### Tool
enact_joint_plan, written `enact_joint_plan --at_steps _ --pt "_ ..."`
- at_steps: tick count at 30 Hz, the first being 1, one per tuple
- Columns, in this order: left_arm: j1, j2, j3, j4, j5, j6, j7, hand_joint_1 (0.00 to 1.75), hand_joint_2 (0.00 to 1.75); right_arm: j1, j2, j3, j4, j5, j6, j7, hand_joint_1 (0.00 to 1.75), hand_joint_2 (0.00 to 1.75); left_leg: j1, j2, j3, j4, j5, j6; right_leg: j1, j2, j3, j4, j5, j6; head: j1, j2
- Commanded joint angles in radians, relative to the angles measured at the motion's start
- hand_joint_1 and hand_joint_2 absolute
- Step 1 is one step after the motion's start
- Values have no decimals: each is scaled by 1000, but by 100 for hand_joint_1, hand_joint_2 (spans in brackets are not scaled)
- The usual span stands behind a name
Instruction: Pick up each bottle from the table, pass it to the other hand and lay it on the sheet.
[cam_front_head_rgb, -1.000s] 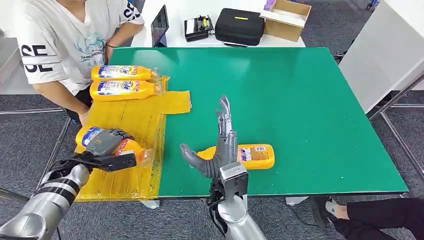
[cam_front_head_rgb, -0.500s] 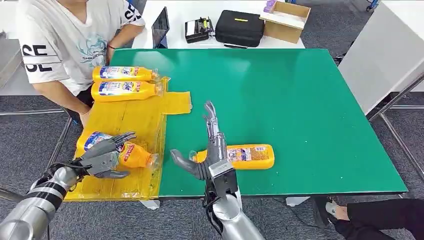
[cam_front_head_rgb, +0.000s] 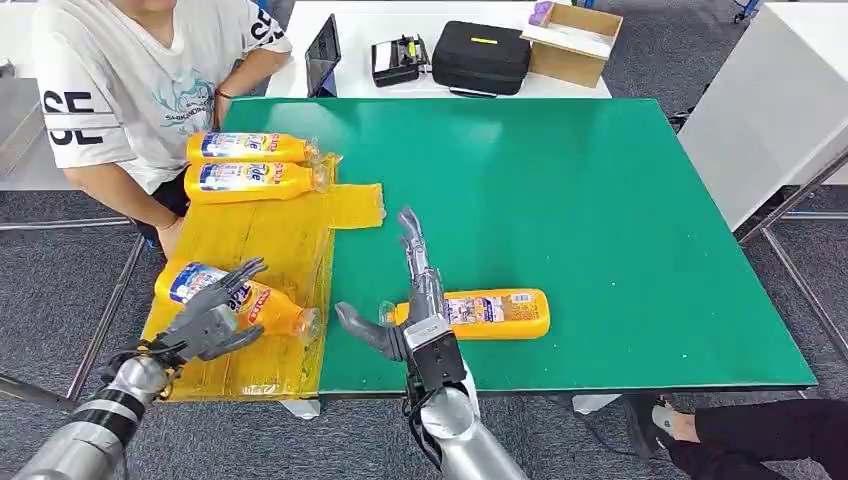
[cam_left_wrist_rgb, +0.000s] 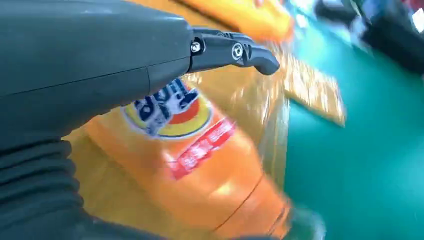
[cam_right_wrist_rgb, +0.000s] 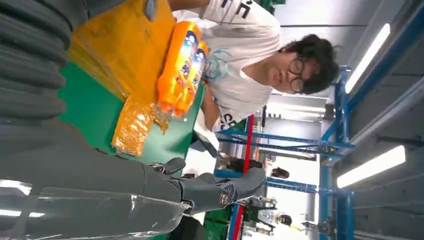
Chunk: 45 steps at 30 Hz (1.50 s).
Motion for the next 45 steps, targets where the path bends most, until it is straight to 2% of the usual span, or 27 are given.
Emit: enact_joint_plan --at_steps 1,2,3,6,7,8,10,14,16,19,22,25,28,31,45 --pt "41 -136 167 -53 16 46 27 0 0 -20 -9 29 51 10 -6 16 0 175 1 3 1 0 -1 1 1 1 2 -1 0 -2 0 0" --pt "42 -164 216 -68 20 97 27 0 0 -19 -10 33 48 21 -13 23 0 175 1 3 3 0 -2 1 2 1 3 -1 0 -3 0 0" --pt "45 -225 326 -120 75 204 1 0 0 -25 -22 55 51 68 -16 46 0 175 0 2 2 0 -1 0 1 1 2 -1 0 -3 0 0" --pt "58 -283 444 -262 115 351 -61 0 0 -68 -75 109 82 209 -28 133 0 175 2 -2 0 1 -2 1 3 -5 2 -1 -2 -4 0 0" --pt "59 -282 459 -284 126 359 -63 0 175 -84 -89 114 93 233 -22 153 0 175 2 1 -1 1 -1 0 3 -1 -1 0 -1 -3 0 0" --pt "71 -286 491 -332 149 390 -90 0 175 -117 -121 128 115 289 -5 208 0 175 1 1 -2 1 -1 1 2 -1 -3 -1 0 -2 0 0" --pt "85 -280 505 -370 156 384 -90 0 175 -129 -132 108 127 296 4 207 0 175 2 3 -2 1 -1 1 3 1 -2 -1 1 -2 0 0" --pt "179 -291 547 -506 201 419 -94 0 175 -191 -229 108 153 414 71 339 0 175 2 4 0 0 -1 1 3 2 0 -2 1 -2 0 0" --pt "211 -290 550 -530 202 413 -94 0 175 -204 -257 89 153 398 110 356 0 175 1 5 0 0 -1 1 2 2 0 -2 1 -3 0 0" --pt "217 -289 550 -536 204 412 -94 0 175 -206 -261 85 153 395 114 353 0 175 1 4 0 0 -1 1 2 1 0 -2 0 -2 0 0" --pt "242 -312 584 -510 240 375 -90 0 175 -288 -355 129 209 435 236 460 0 175 1 3 -2 1 -1 1 1 1 -2 -1 0 -2 0 0" --pt "285 -327 582 -494 247 340 -81 0 175 -339 -426 125 256 452 264 464 0 175 -1 2 -2 0 0 1 0 1 -1 -2 1 -1 0 0" --pt "293 -339 585 -443 236 313 -80 0 175 -330 -488 133 227 433 319 481 0 175 0 3 0 0 -1 1 1 1 1 -2 0 -2 0 0" --pt "274 -342 587 -385 231 298 -82 0 175 -303 -510 157 212 437 333 488 0 175 0 0 -1 0 -1 1 1 -1 0 -3 0 -2 0 0" --pt "220 -343 535 -263 182 276 -69 0 175 -267 -498 243 292 433 360 491 0 175 1 1 -1 1 -2 1 2 -1 0 -3 -1 -3 0 0"
